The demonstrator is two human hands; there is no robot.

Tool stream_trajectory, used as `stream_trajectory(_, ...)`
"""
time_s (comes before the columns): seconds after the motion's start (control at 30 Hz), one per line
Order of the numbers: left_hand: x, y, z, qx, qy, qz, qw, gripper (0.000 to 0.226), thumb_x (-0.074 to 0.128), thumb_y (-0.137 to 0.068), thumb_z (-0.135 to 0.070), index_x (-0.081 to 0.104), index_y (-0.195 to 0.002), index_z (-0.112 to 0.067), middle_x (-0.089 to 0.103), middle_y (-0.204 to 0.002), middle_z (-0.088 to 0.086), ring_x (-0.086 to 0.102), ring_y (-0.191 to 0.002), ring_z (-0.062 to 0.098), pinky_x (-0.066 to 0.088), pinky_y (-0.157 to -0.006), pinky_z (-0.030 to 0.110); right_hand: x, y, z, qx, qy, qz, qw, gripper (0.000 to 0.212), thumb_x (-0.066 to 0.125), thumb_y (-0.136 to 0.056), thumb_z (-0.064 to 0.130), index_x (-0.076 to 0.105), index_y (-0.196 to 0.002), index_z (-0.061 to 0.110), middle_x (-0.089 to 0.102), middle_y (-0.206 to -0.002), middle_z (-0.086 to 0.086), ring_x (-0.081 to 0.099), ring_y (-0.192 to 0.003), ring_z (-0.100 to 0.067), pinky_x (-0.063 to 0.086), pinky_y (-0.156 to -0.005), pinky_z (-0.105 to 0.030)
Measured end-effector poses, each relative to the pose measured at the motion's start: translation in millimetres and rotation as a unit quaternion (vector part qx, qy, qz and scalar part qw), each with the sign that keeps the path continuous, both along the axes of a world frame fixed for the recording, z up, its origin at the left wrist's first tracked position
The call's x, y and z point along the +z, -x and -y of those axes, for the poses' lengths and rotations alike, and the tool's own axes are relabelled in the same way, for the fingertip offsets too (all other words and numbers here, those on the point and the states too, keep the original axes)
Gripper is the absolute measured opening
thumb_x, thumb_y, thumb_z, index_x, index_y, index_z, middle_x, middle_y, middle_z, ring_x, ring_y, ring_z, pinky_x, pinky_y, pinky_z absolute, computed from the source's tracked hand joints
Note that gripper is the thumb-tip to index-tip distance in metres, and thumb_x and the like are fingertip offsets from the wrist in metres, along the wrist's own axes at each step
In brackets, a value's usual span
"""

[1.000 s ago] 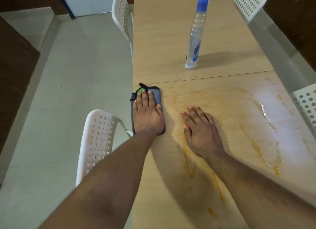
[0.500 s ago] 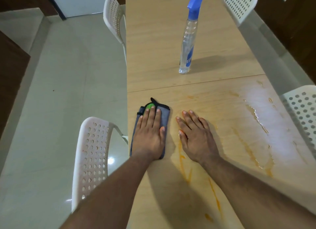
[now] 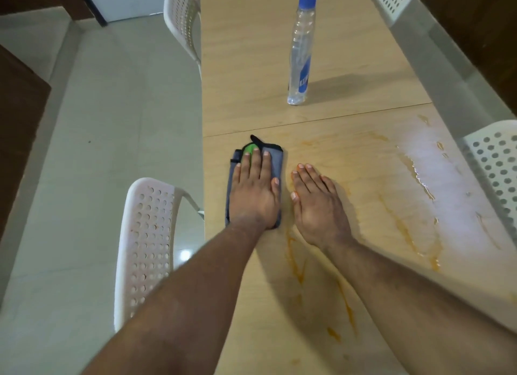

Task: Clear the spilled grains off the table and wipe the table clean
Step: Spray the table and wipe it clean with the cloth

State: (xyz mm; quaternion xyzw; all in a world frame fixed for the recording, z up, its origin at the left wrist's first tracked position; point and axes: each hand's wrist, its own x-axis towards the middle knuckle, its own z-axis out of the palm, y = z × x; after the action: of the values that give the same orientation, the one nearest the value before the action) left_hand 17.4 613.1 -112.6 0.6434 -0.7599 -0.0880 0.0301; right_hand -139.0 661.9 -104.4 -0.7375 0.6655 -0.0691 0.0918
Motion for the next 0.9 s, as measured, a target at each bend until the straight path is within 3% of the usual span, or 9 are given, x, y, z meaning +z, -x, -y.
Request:
stream_trajectory(0.23,3.1,-21.2,-126.0,-0.032,-0.001,-0.028,0.999,0.065,0.016,-0.11,-0.041,0.0,-0.169,-0.017,-0.007,-0.177,0.003,-0.011,-0.162,0.018,-0.001,-0.132,0.042,3.5,-0.2,-0.3,-0.014,0.004,0.017,1.0,0.059,0.022,-0.111,0.035,0.035,-0.163,0.009,0.028,-0.172,-0.007,0.017,-0.161,-0.019,0.015,-0.131,-0.037)
stream_trajectory(0.5,-3.3,-29.5,-49.1,0.068,-0.001,0.015,0.998,0.072,0.006,-0.104,-0.043,0.005,-0.169,-0.014,0.002,-0.177,0.01,0.0,-0.163,0.024,0.002,-0.132,0.044,-6.7,0.7,-1.0,-0.011,0.031,0.016,0.999,0.055,0.033,-0.111,0.028,0.039,-0.161,0.007,0.033,-0.17,-0.009,0.022,-0.16,-0.021,0.018,-0.13,-0.039)
stream_trajectory(0.63,-4.9,-18.8,-56.3,0.049,0.007,0.008,0.999,0.071,0.006,-0.104,-0.043,0.005,-0.169,-0.013,0.001,-0.177,0.011,-0.001,-0.163,0.025,0.002,-0.132,0.044,-6.5,1.8,1.2,-0.009,0.026,0.011,1.0,0.056,0.032,-0.111,0.029,0.035,-0.163,0.01,0.028,-0.172,-0.006,0.017,-0.162,-0.019,0.014,-0.131,-0.039)
stream_trajectory(0.9,1.9,-13.8,-198.7,-0.048,0.002,-0.029,0.998,0.066,0.017,-0.111,-0.042,-0.001,-0.169,-0.018,-0.008,-0.177,0.004,-0.012,-0.162,0.019,0.0,-0.132,0.044,3.4,1.9,-8.1,0.0,0.019,0.042,0.999,0.052,0.038,-0.111,0.024,0.04,-0.161,0.012,0.031,-0.171,-0.005,0.02,-0.161,-0.019,0.013,-0.128,-0.034)
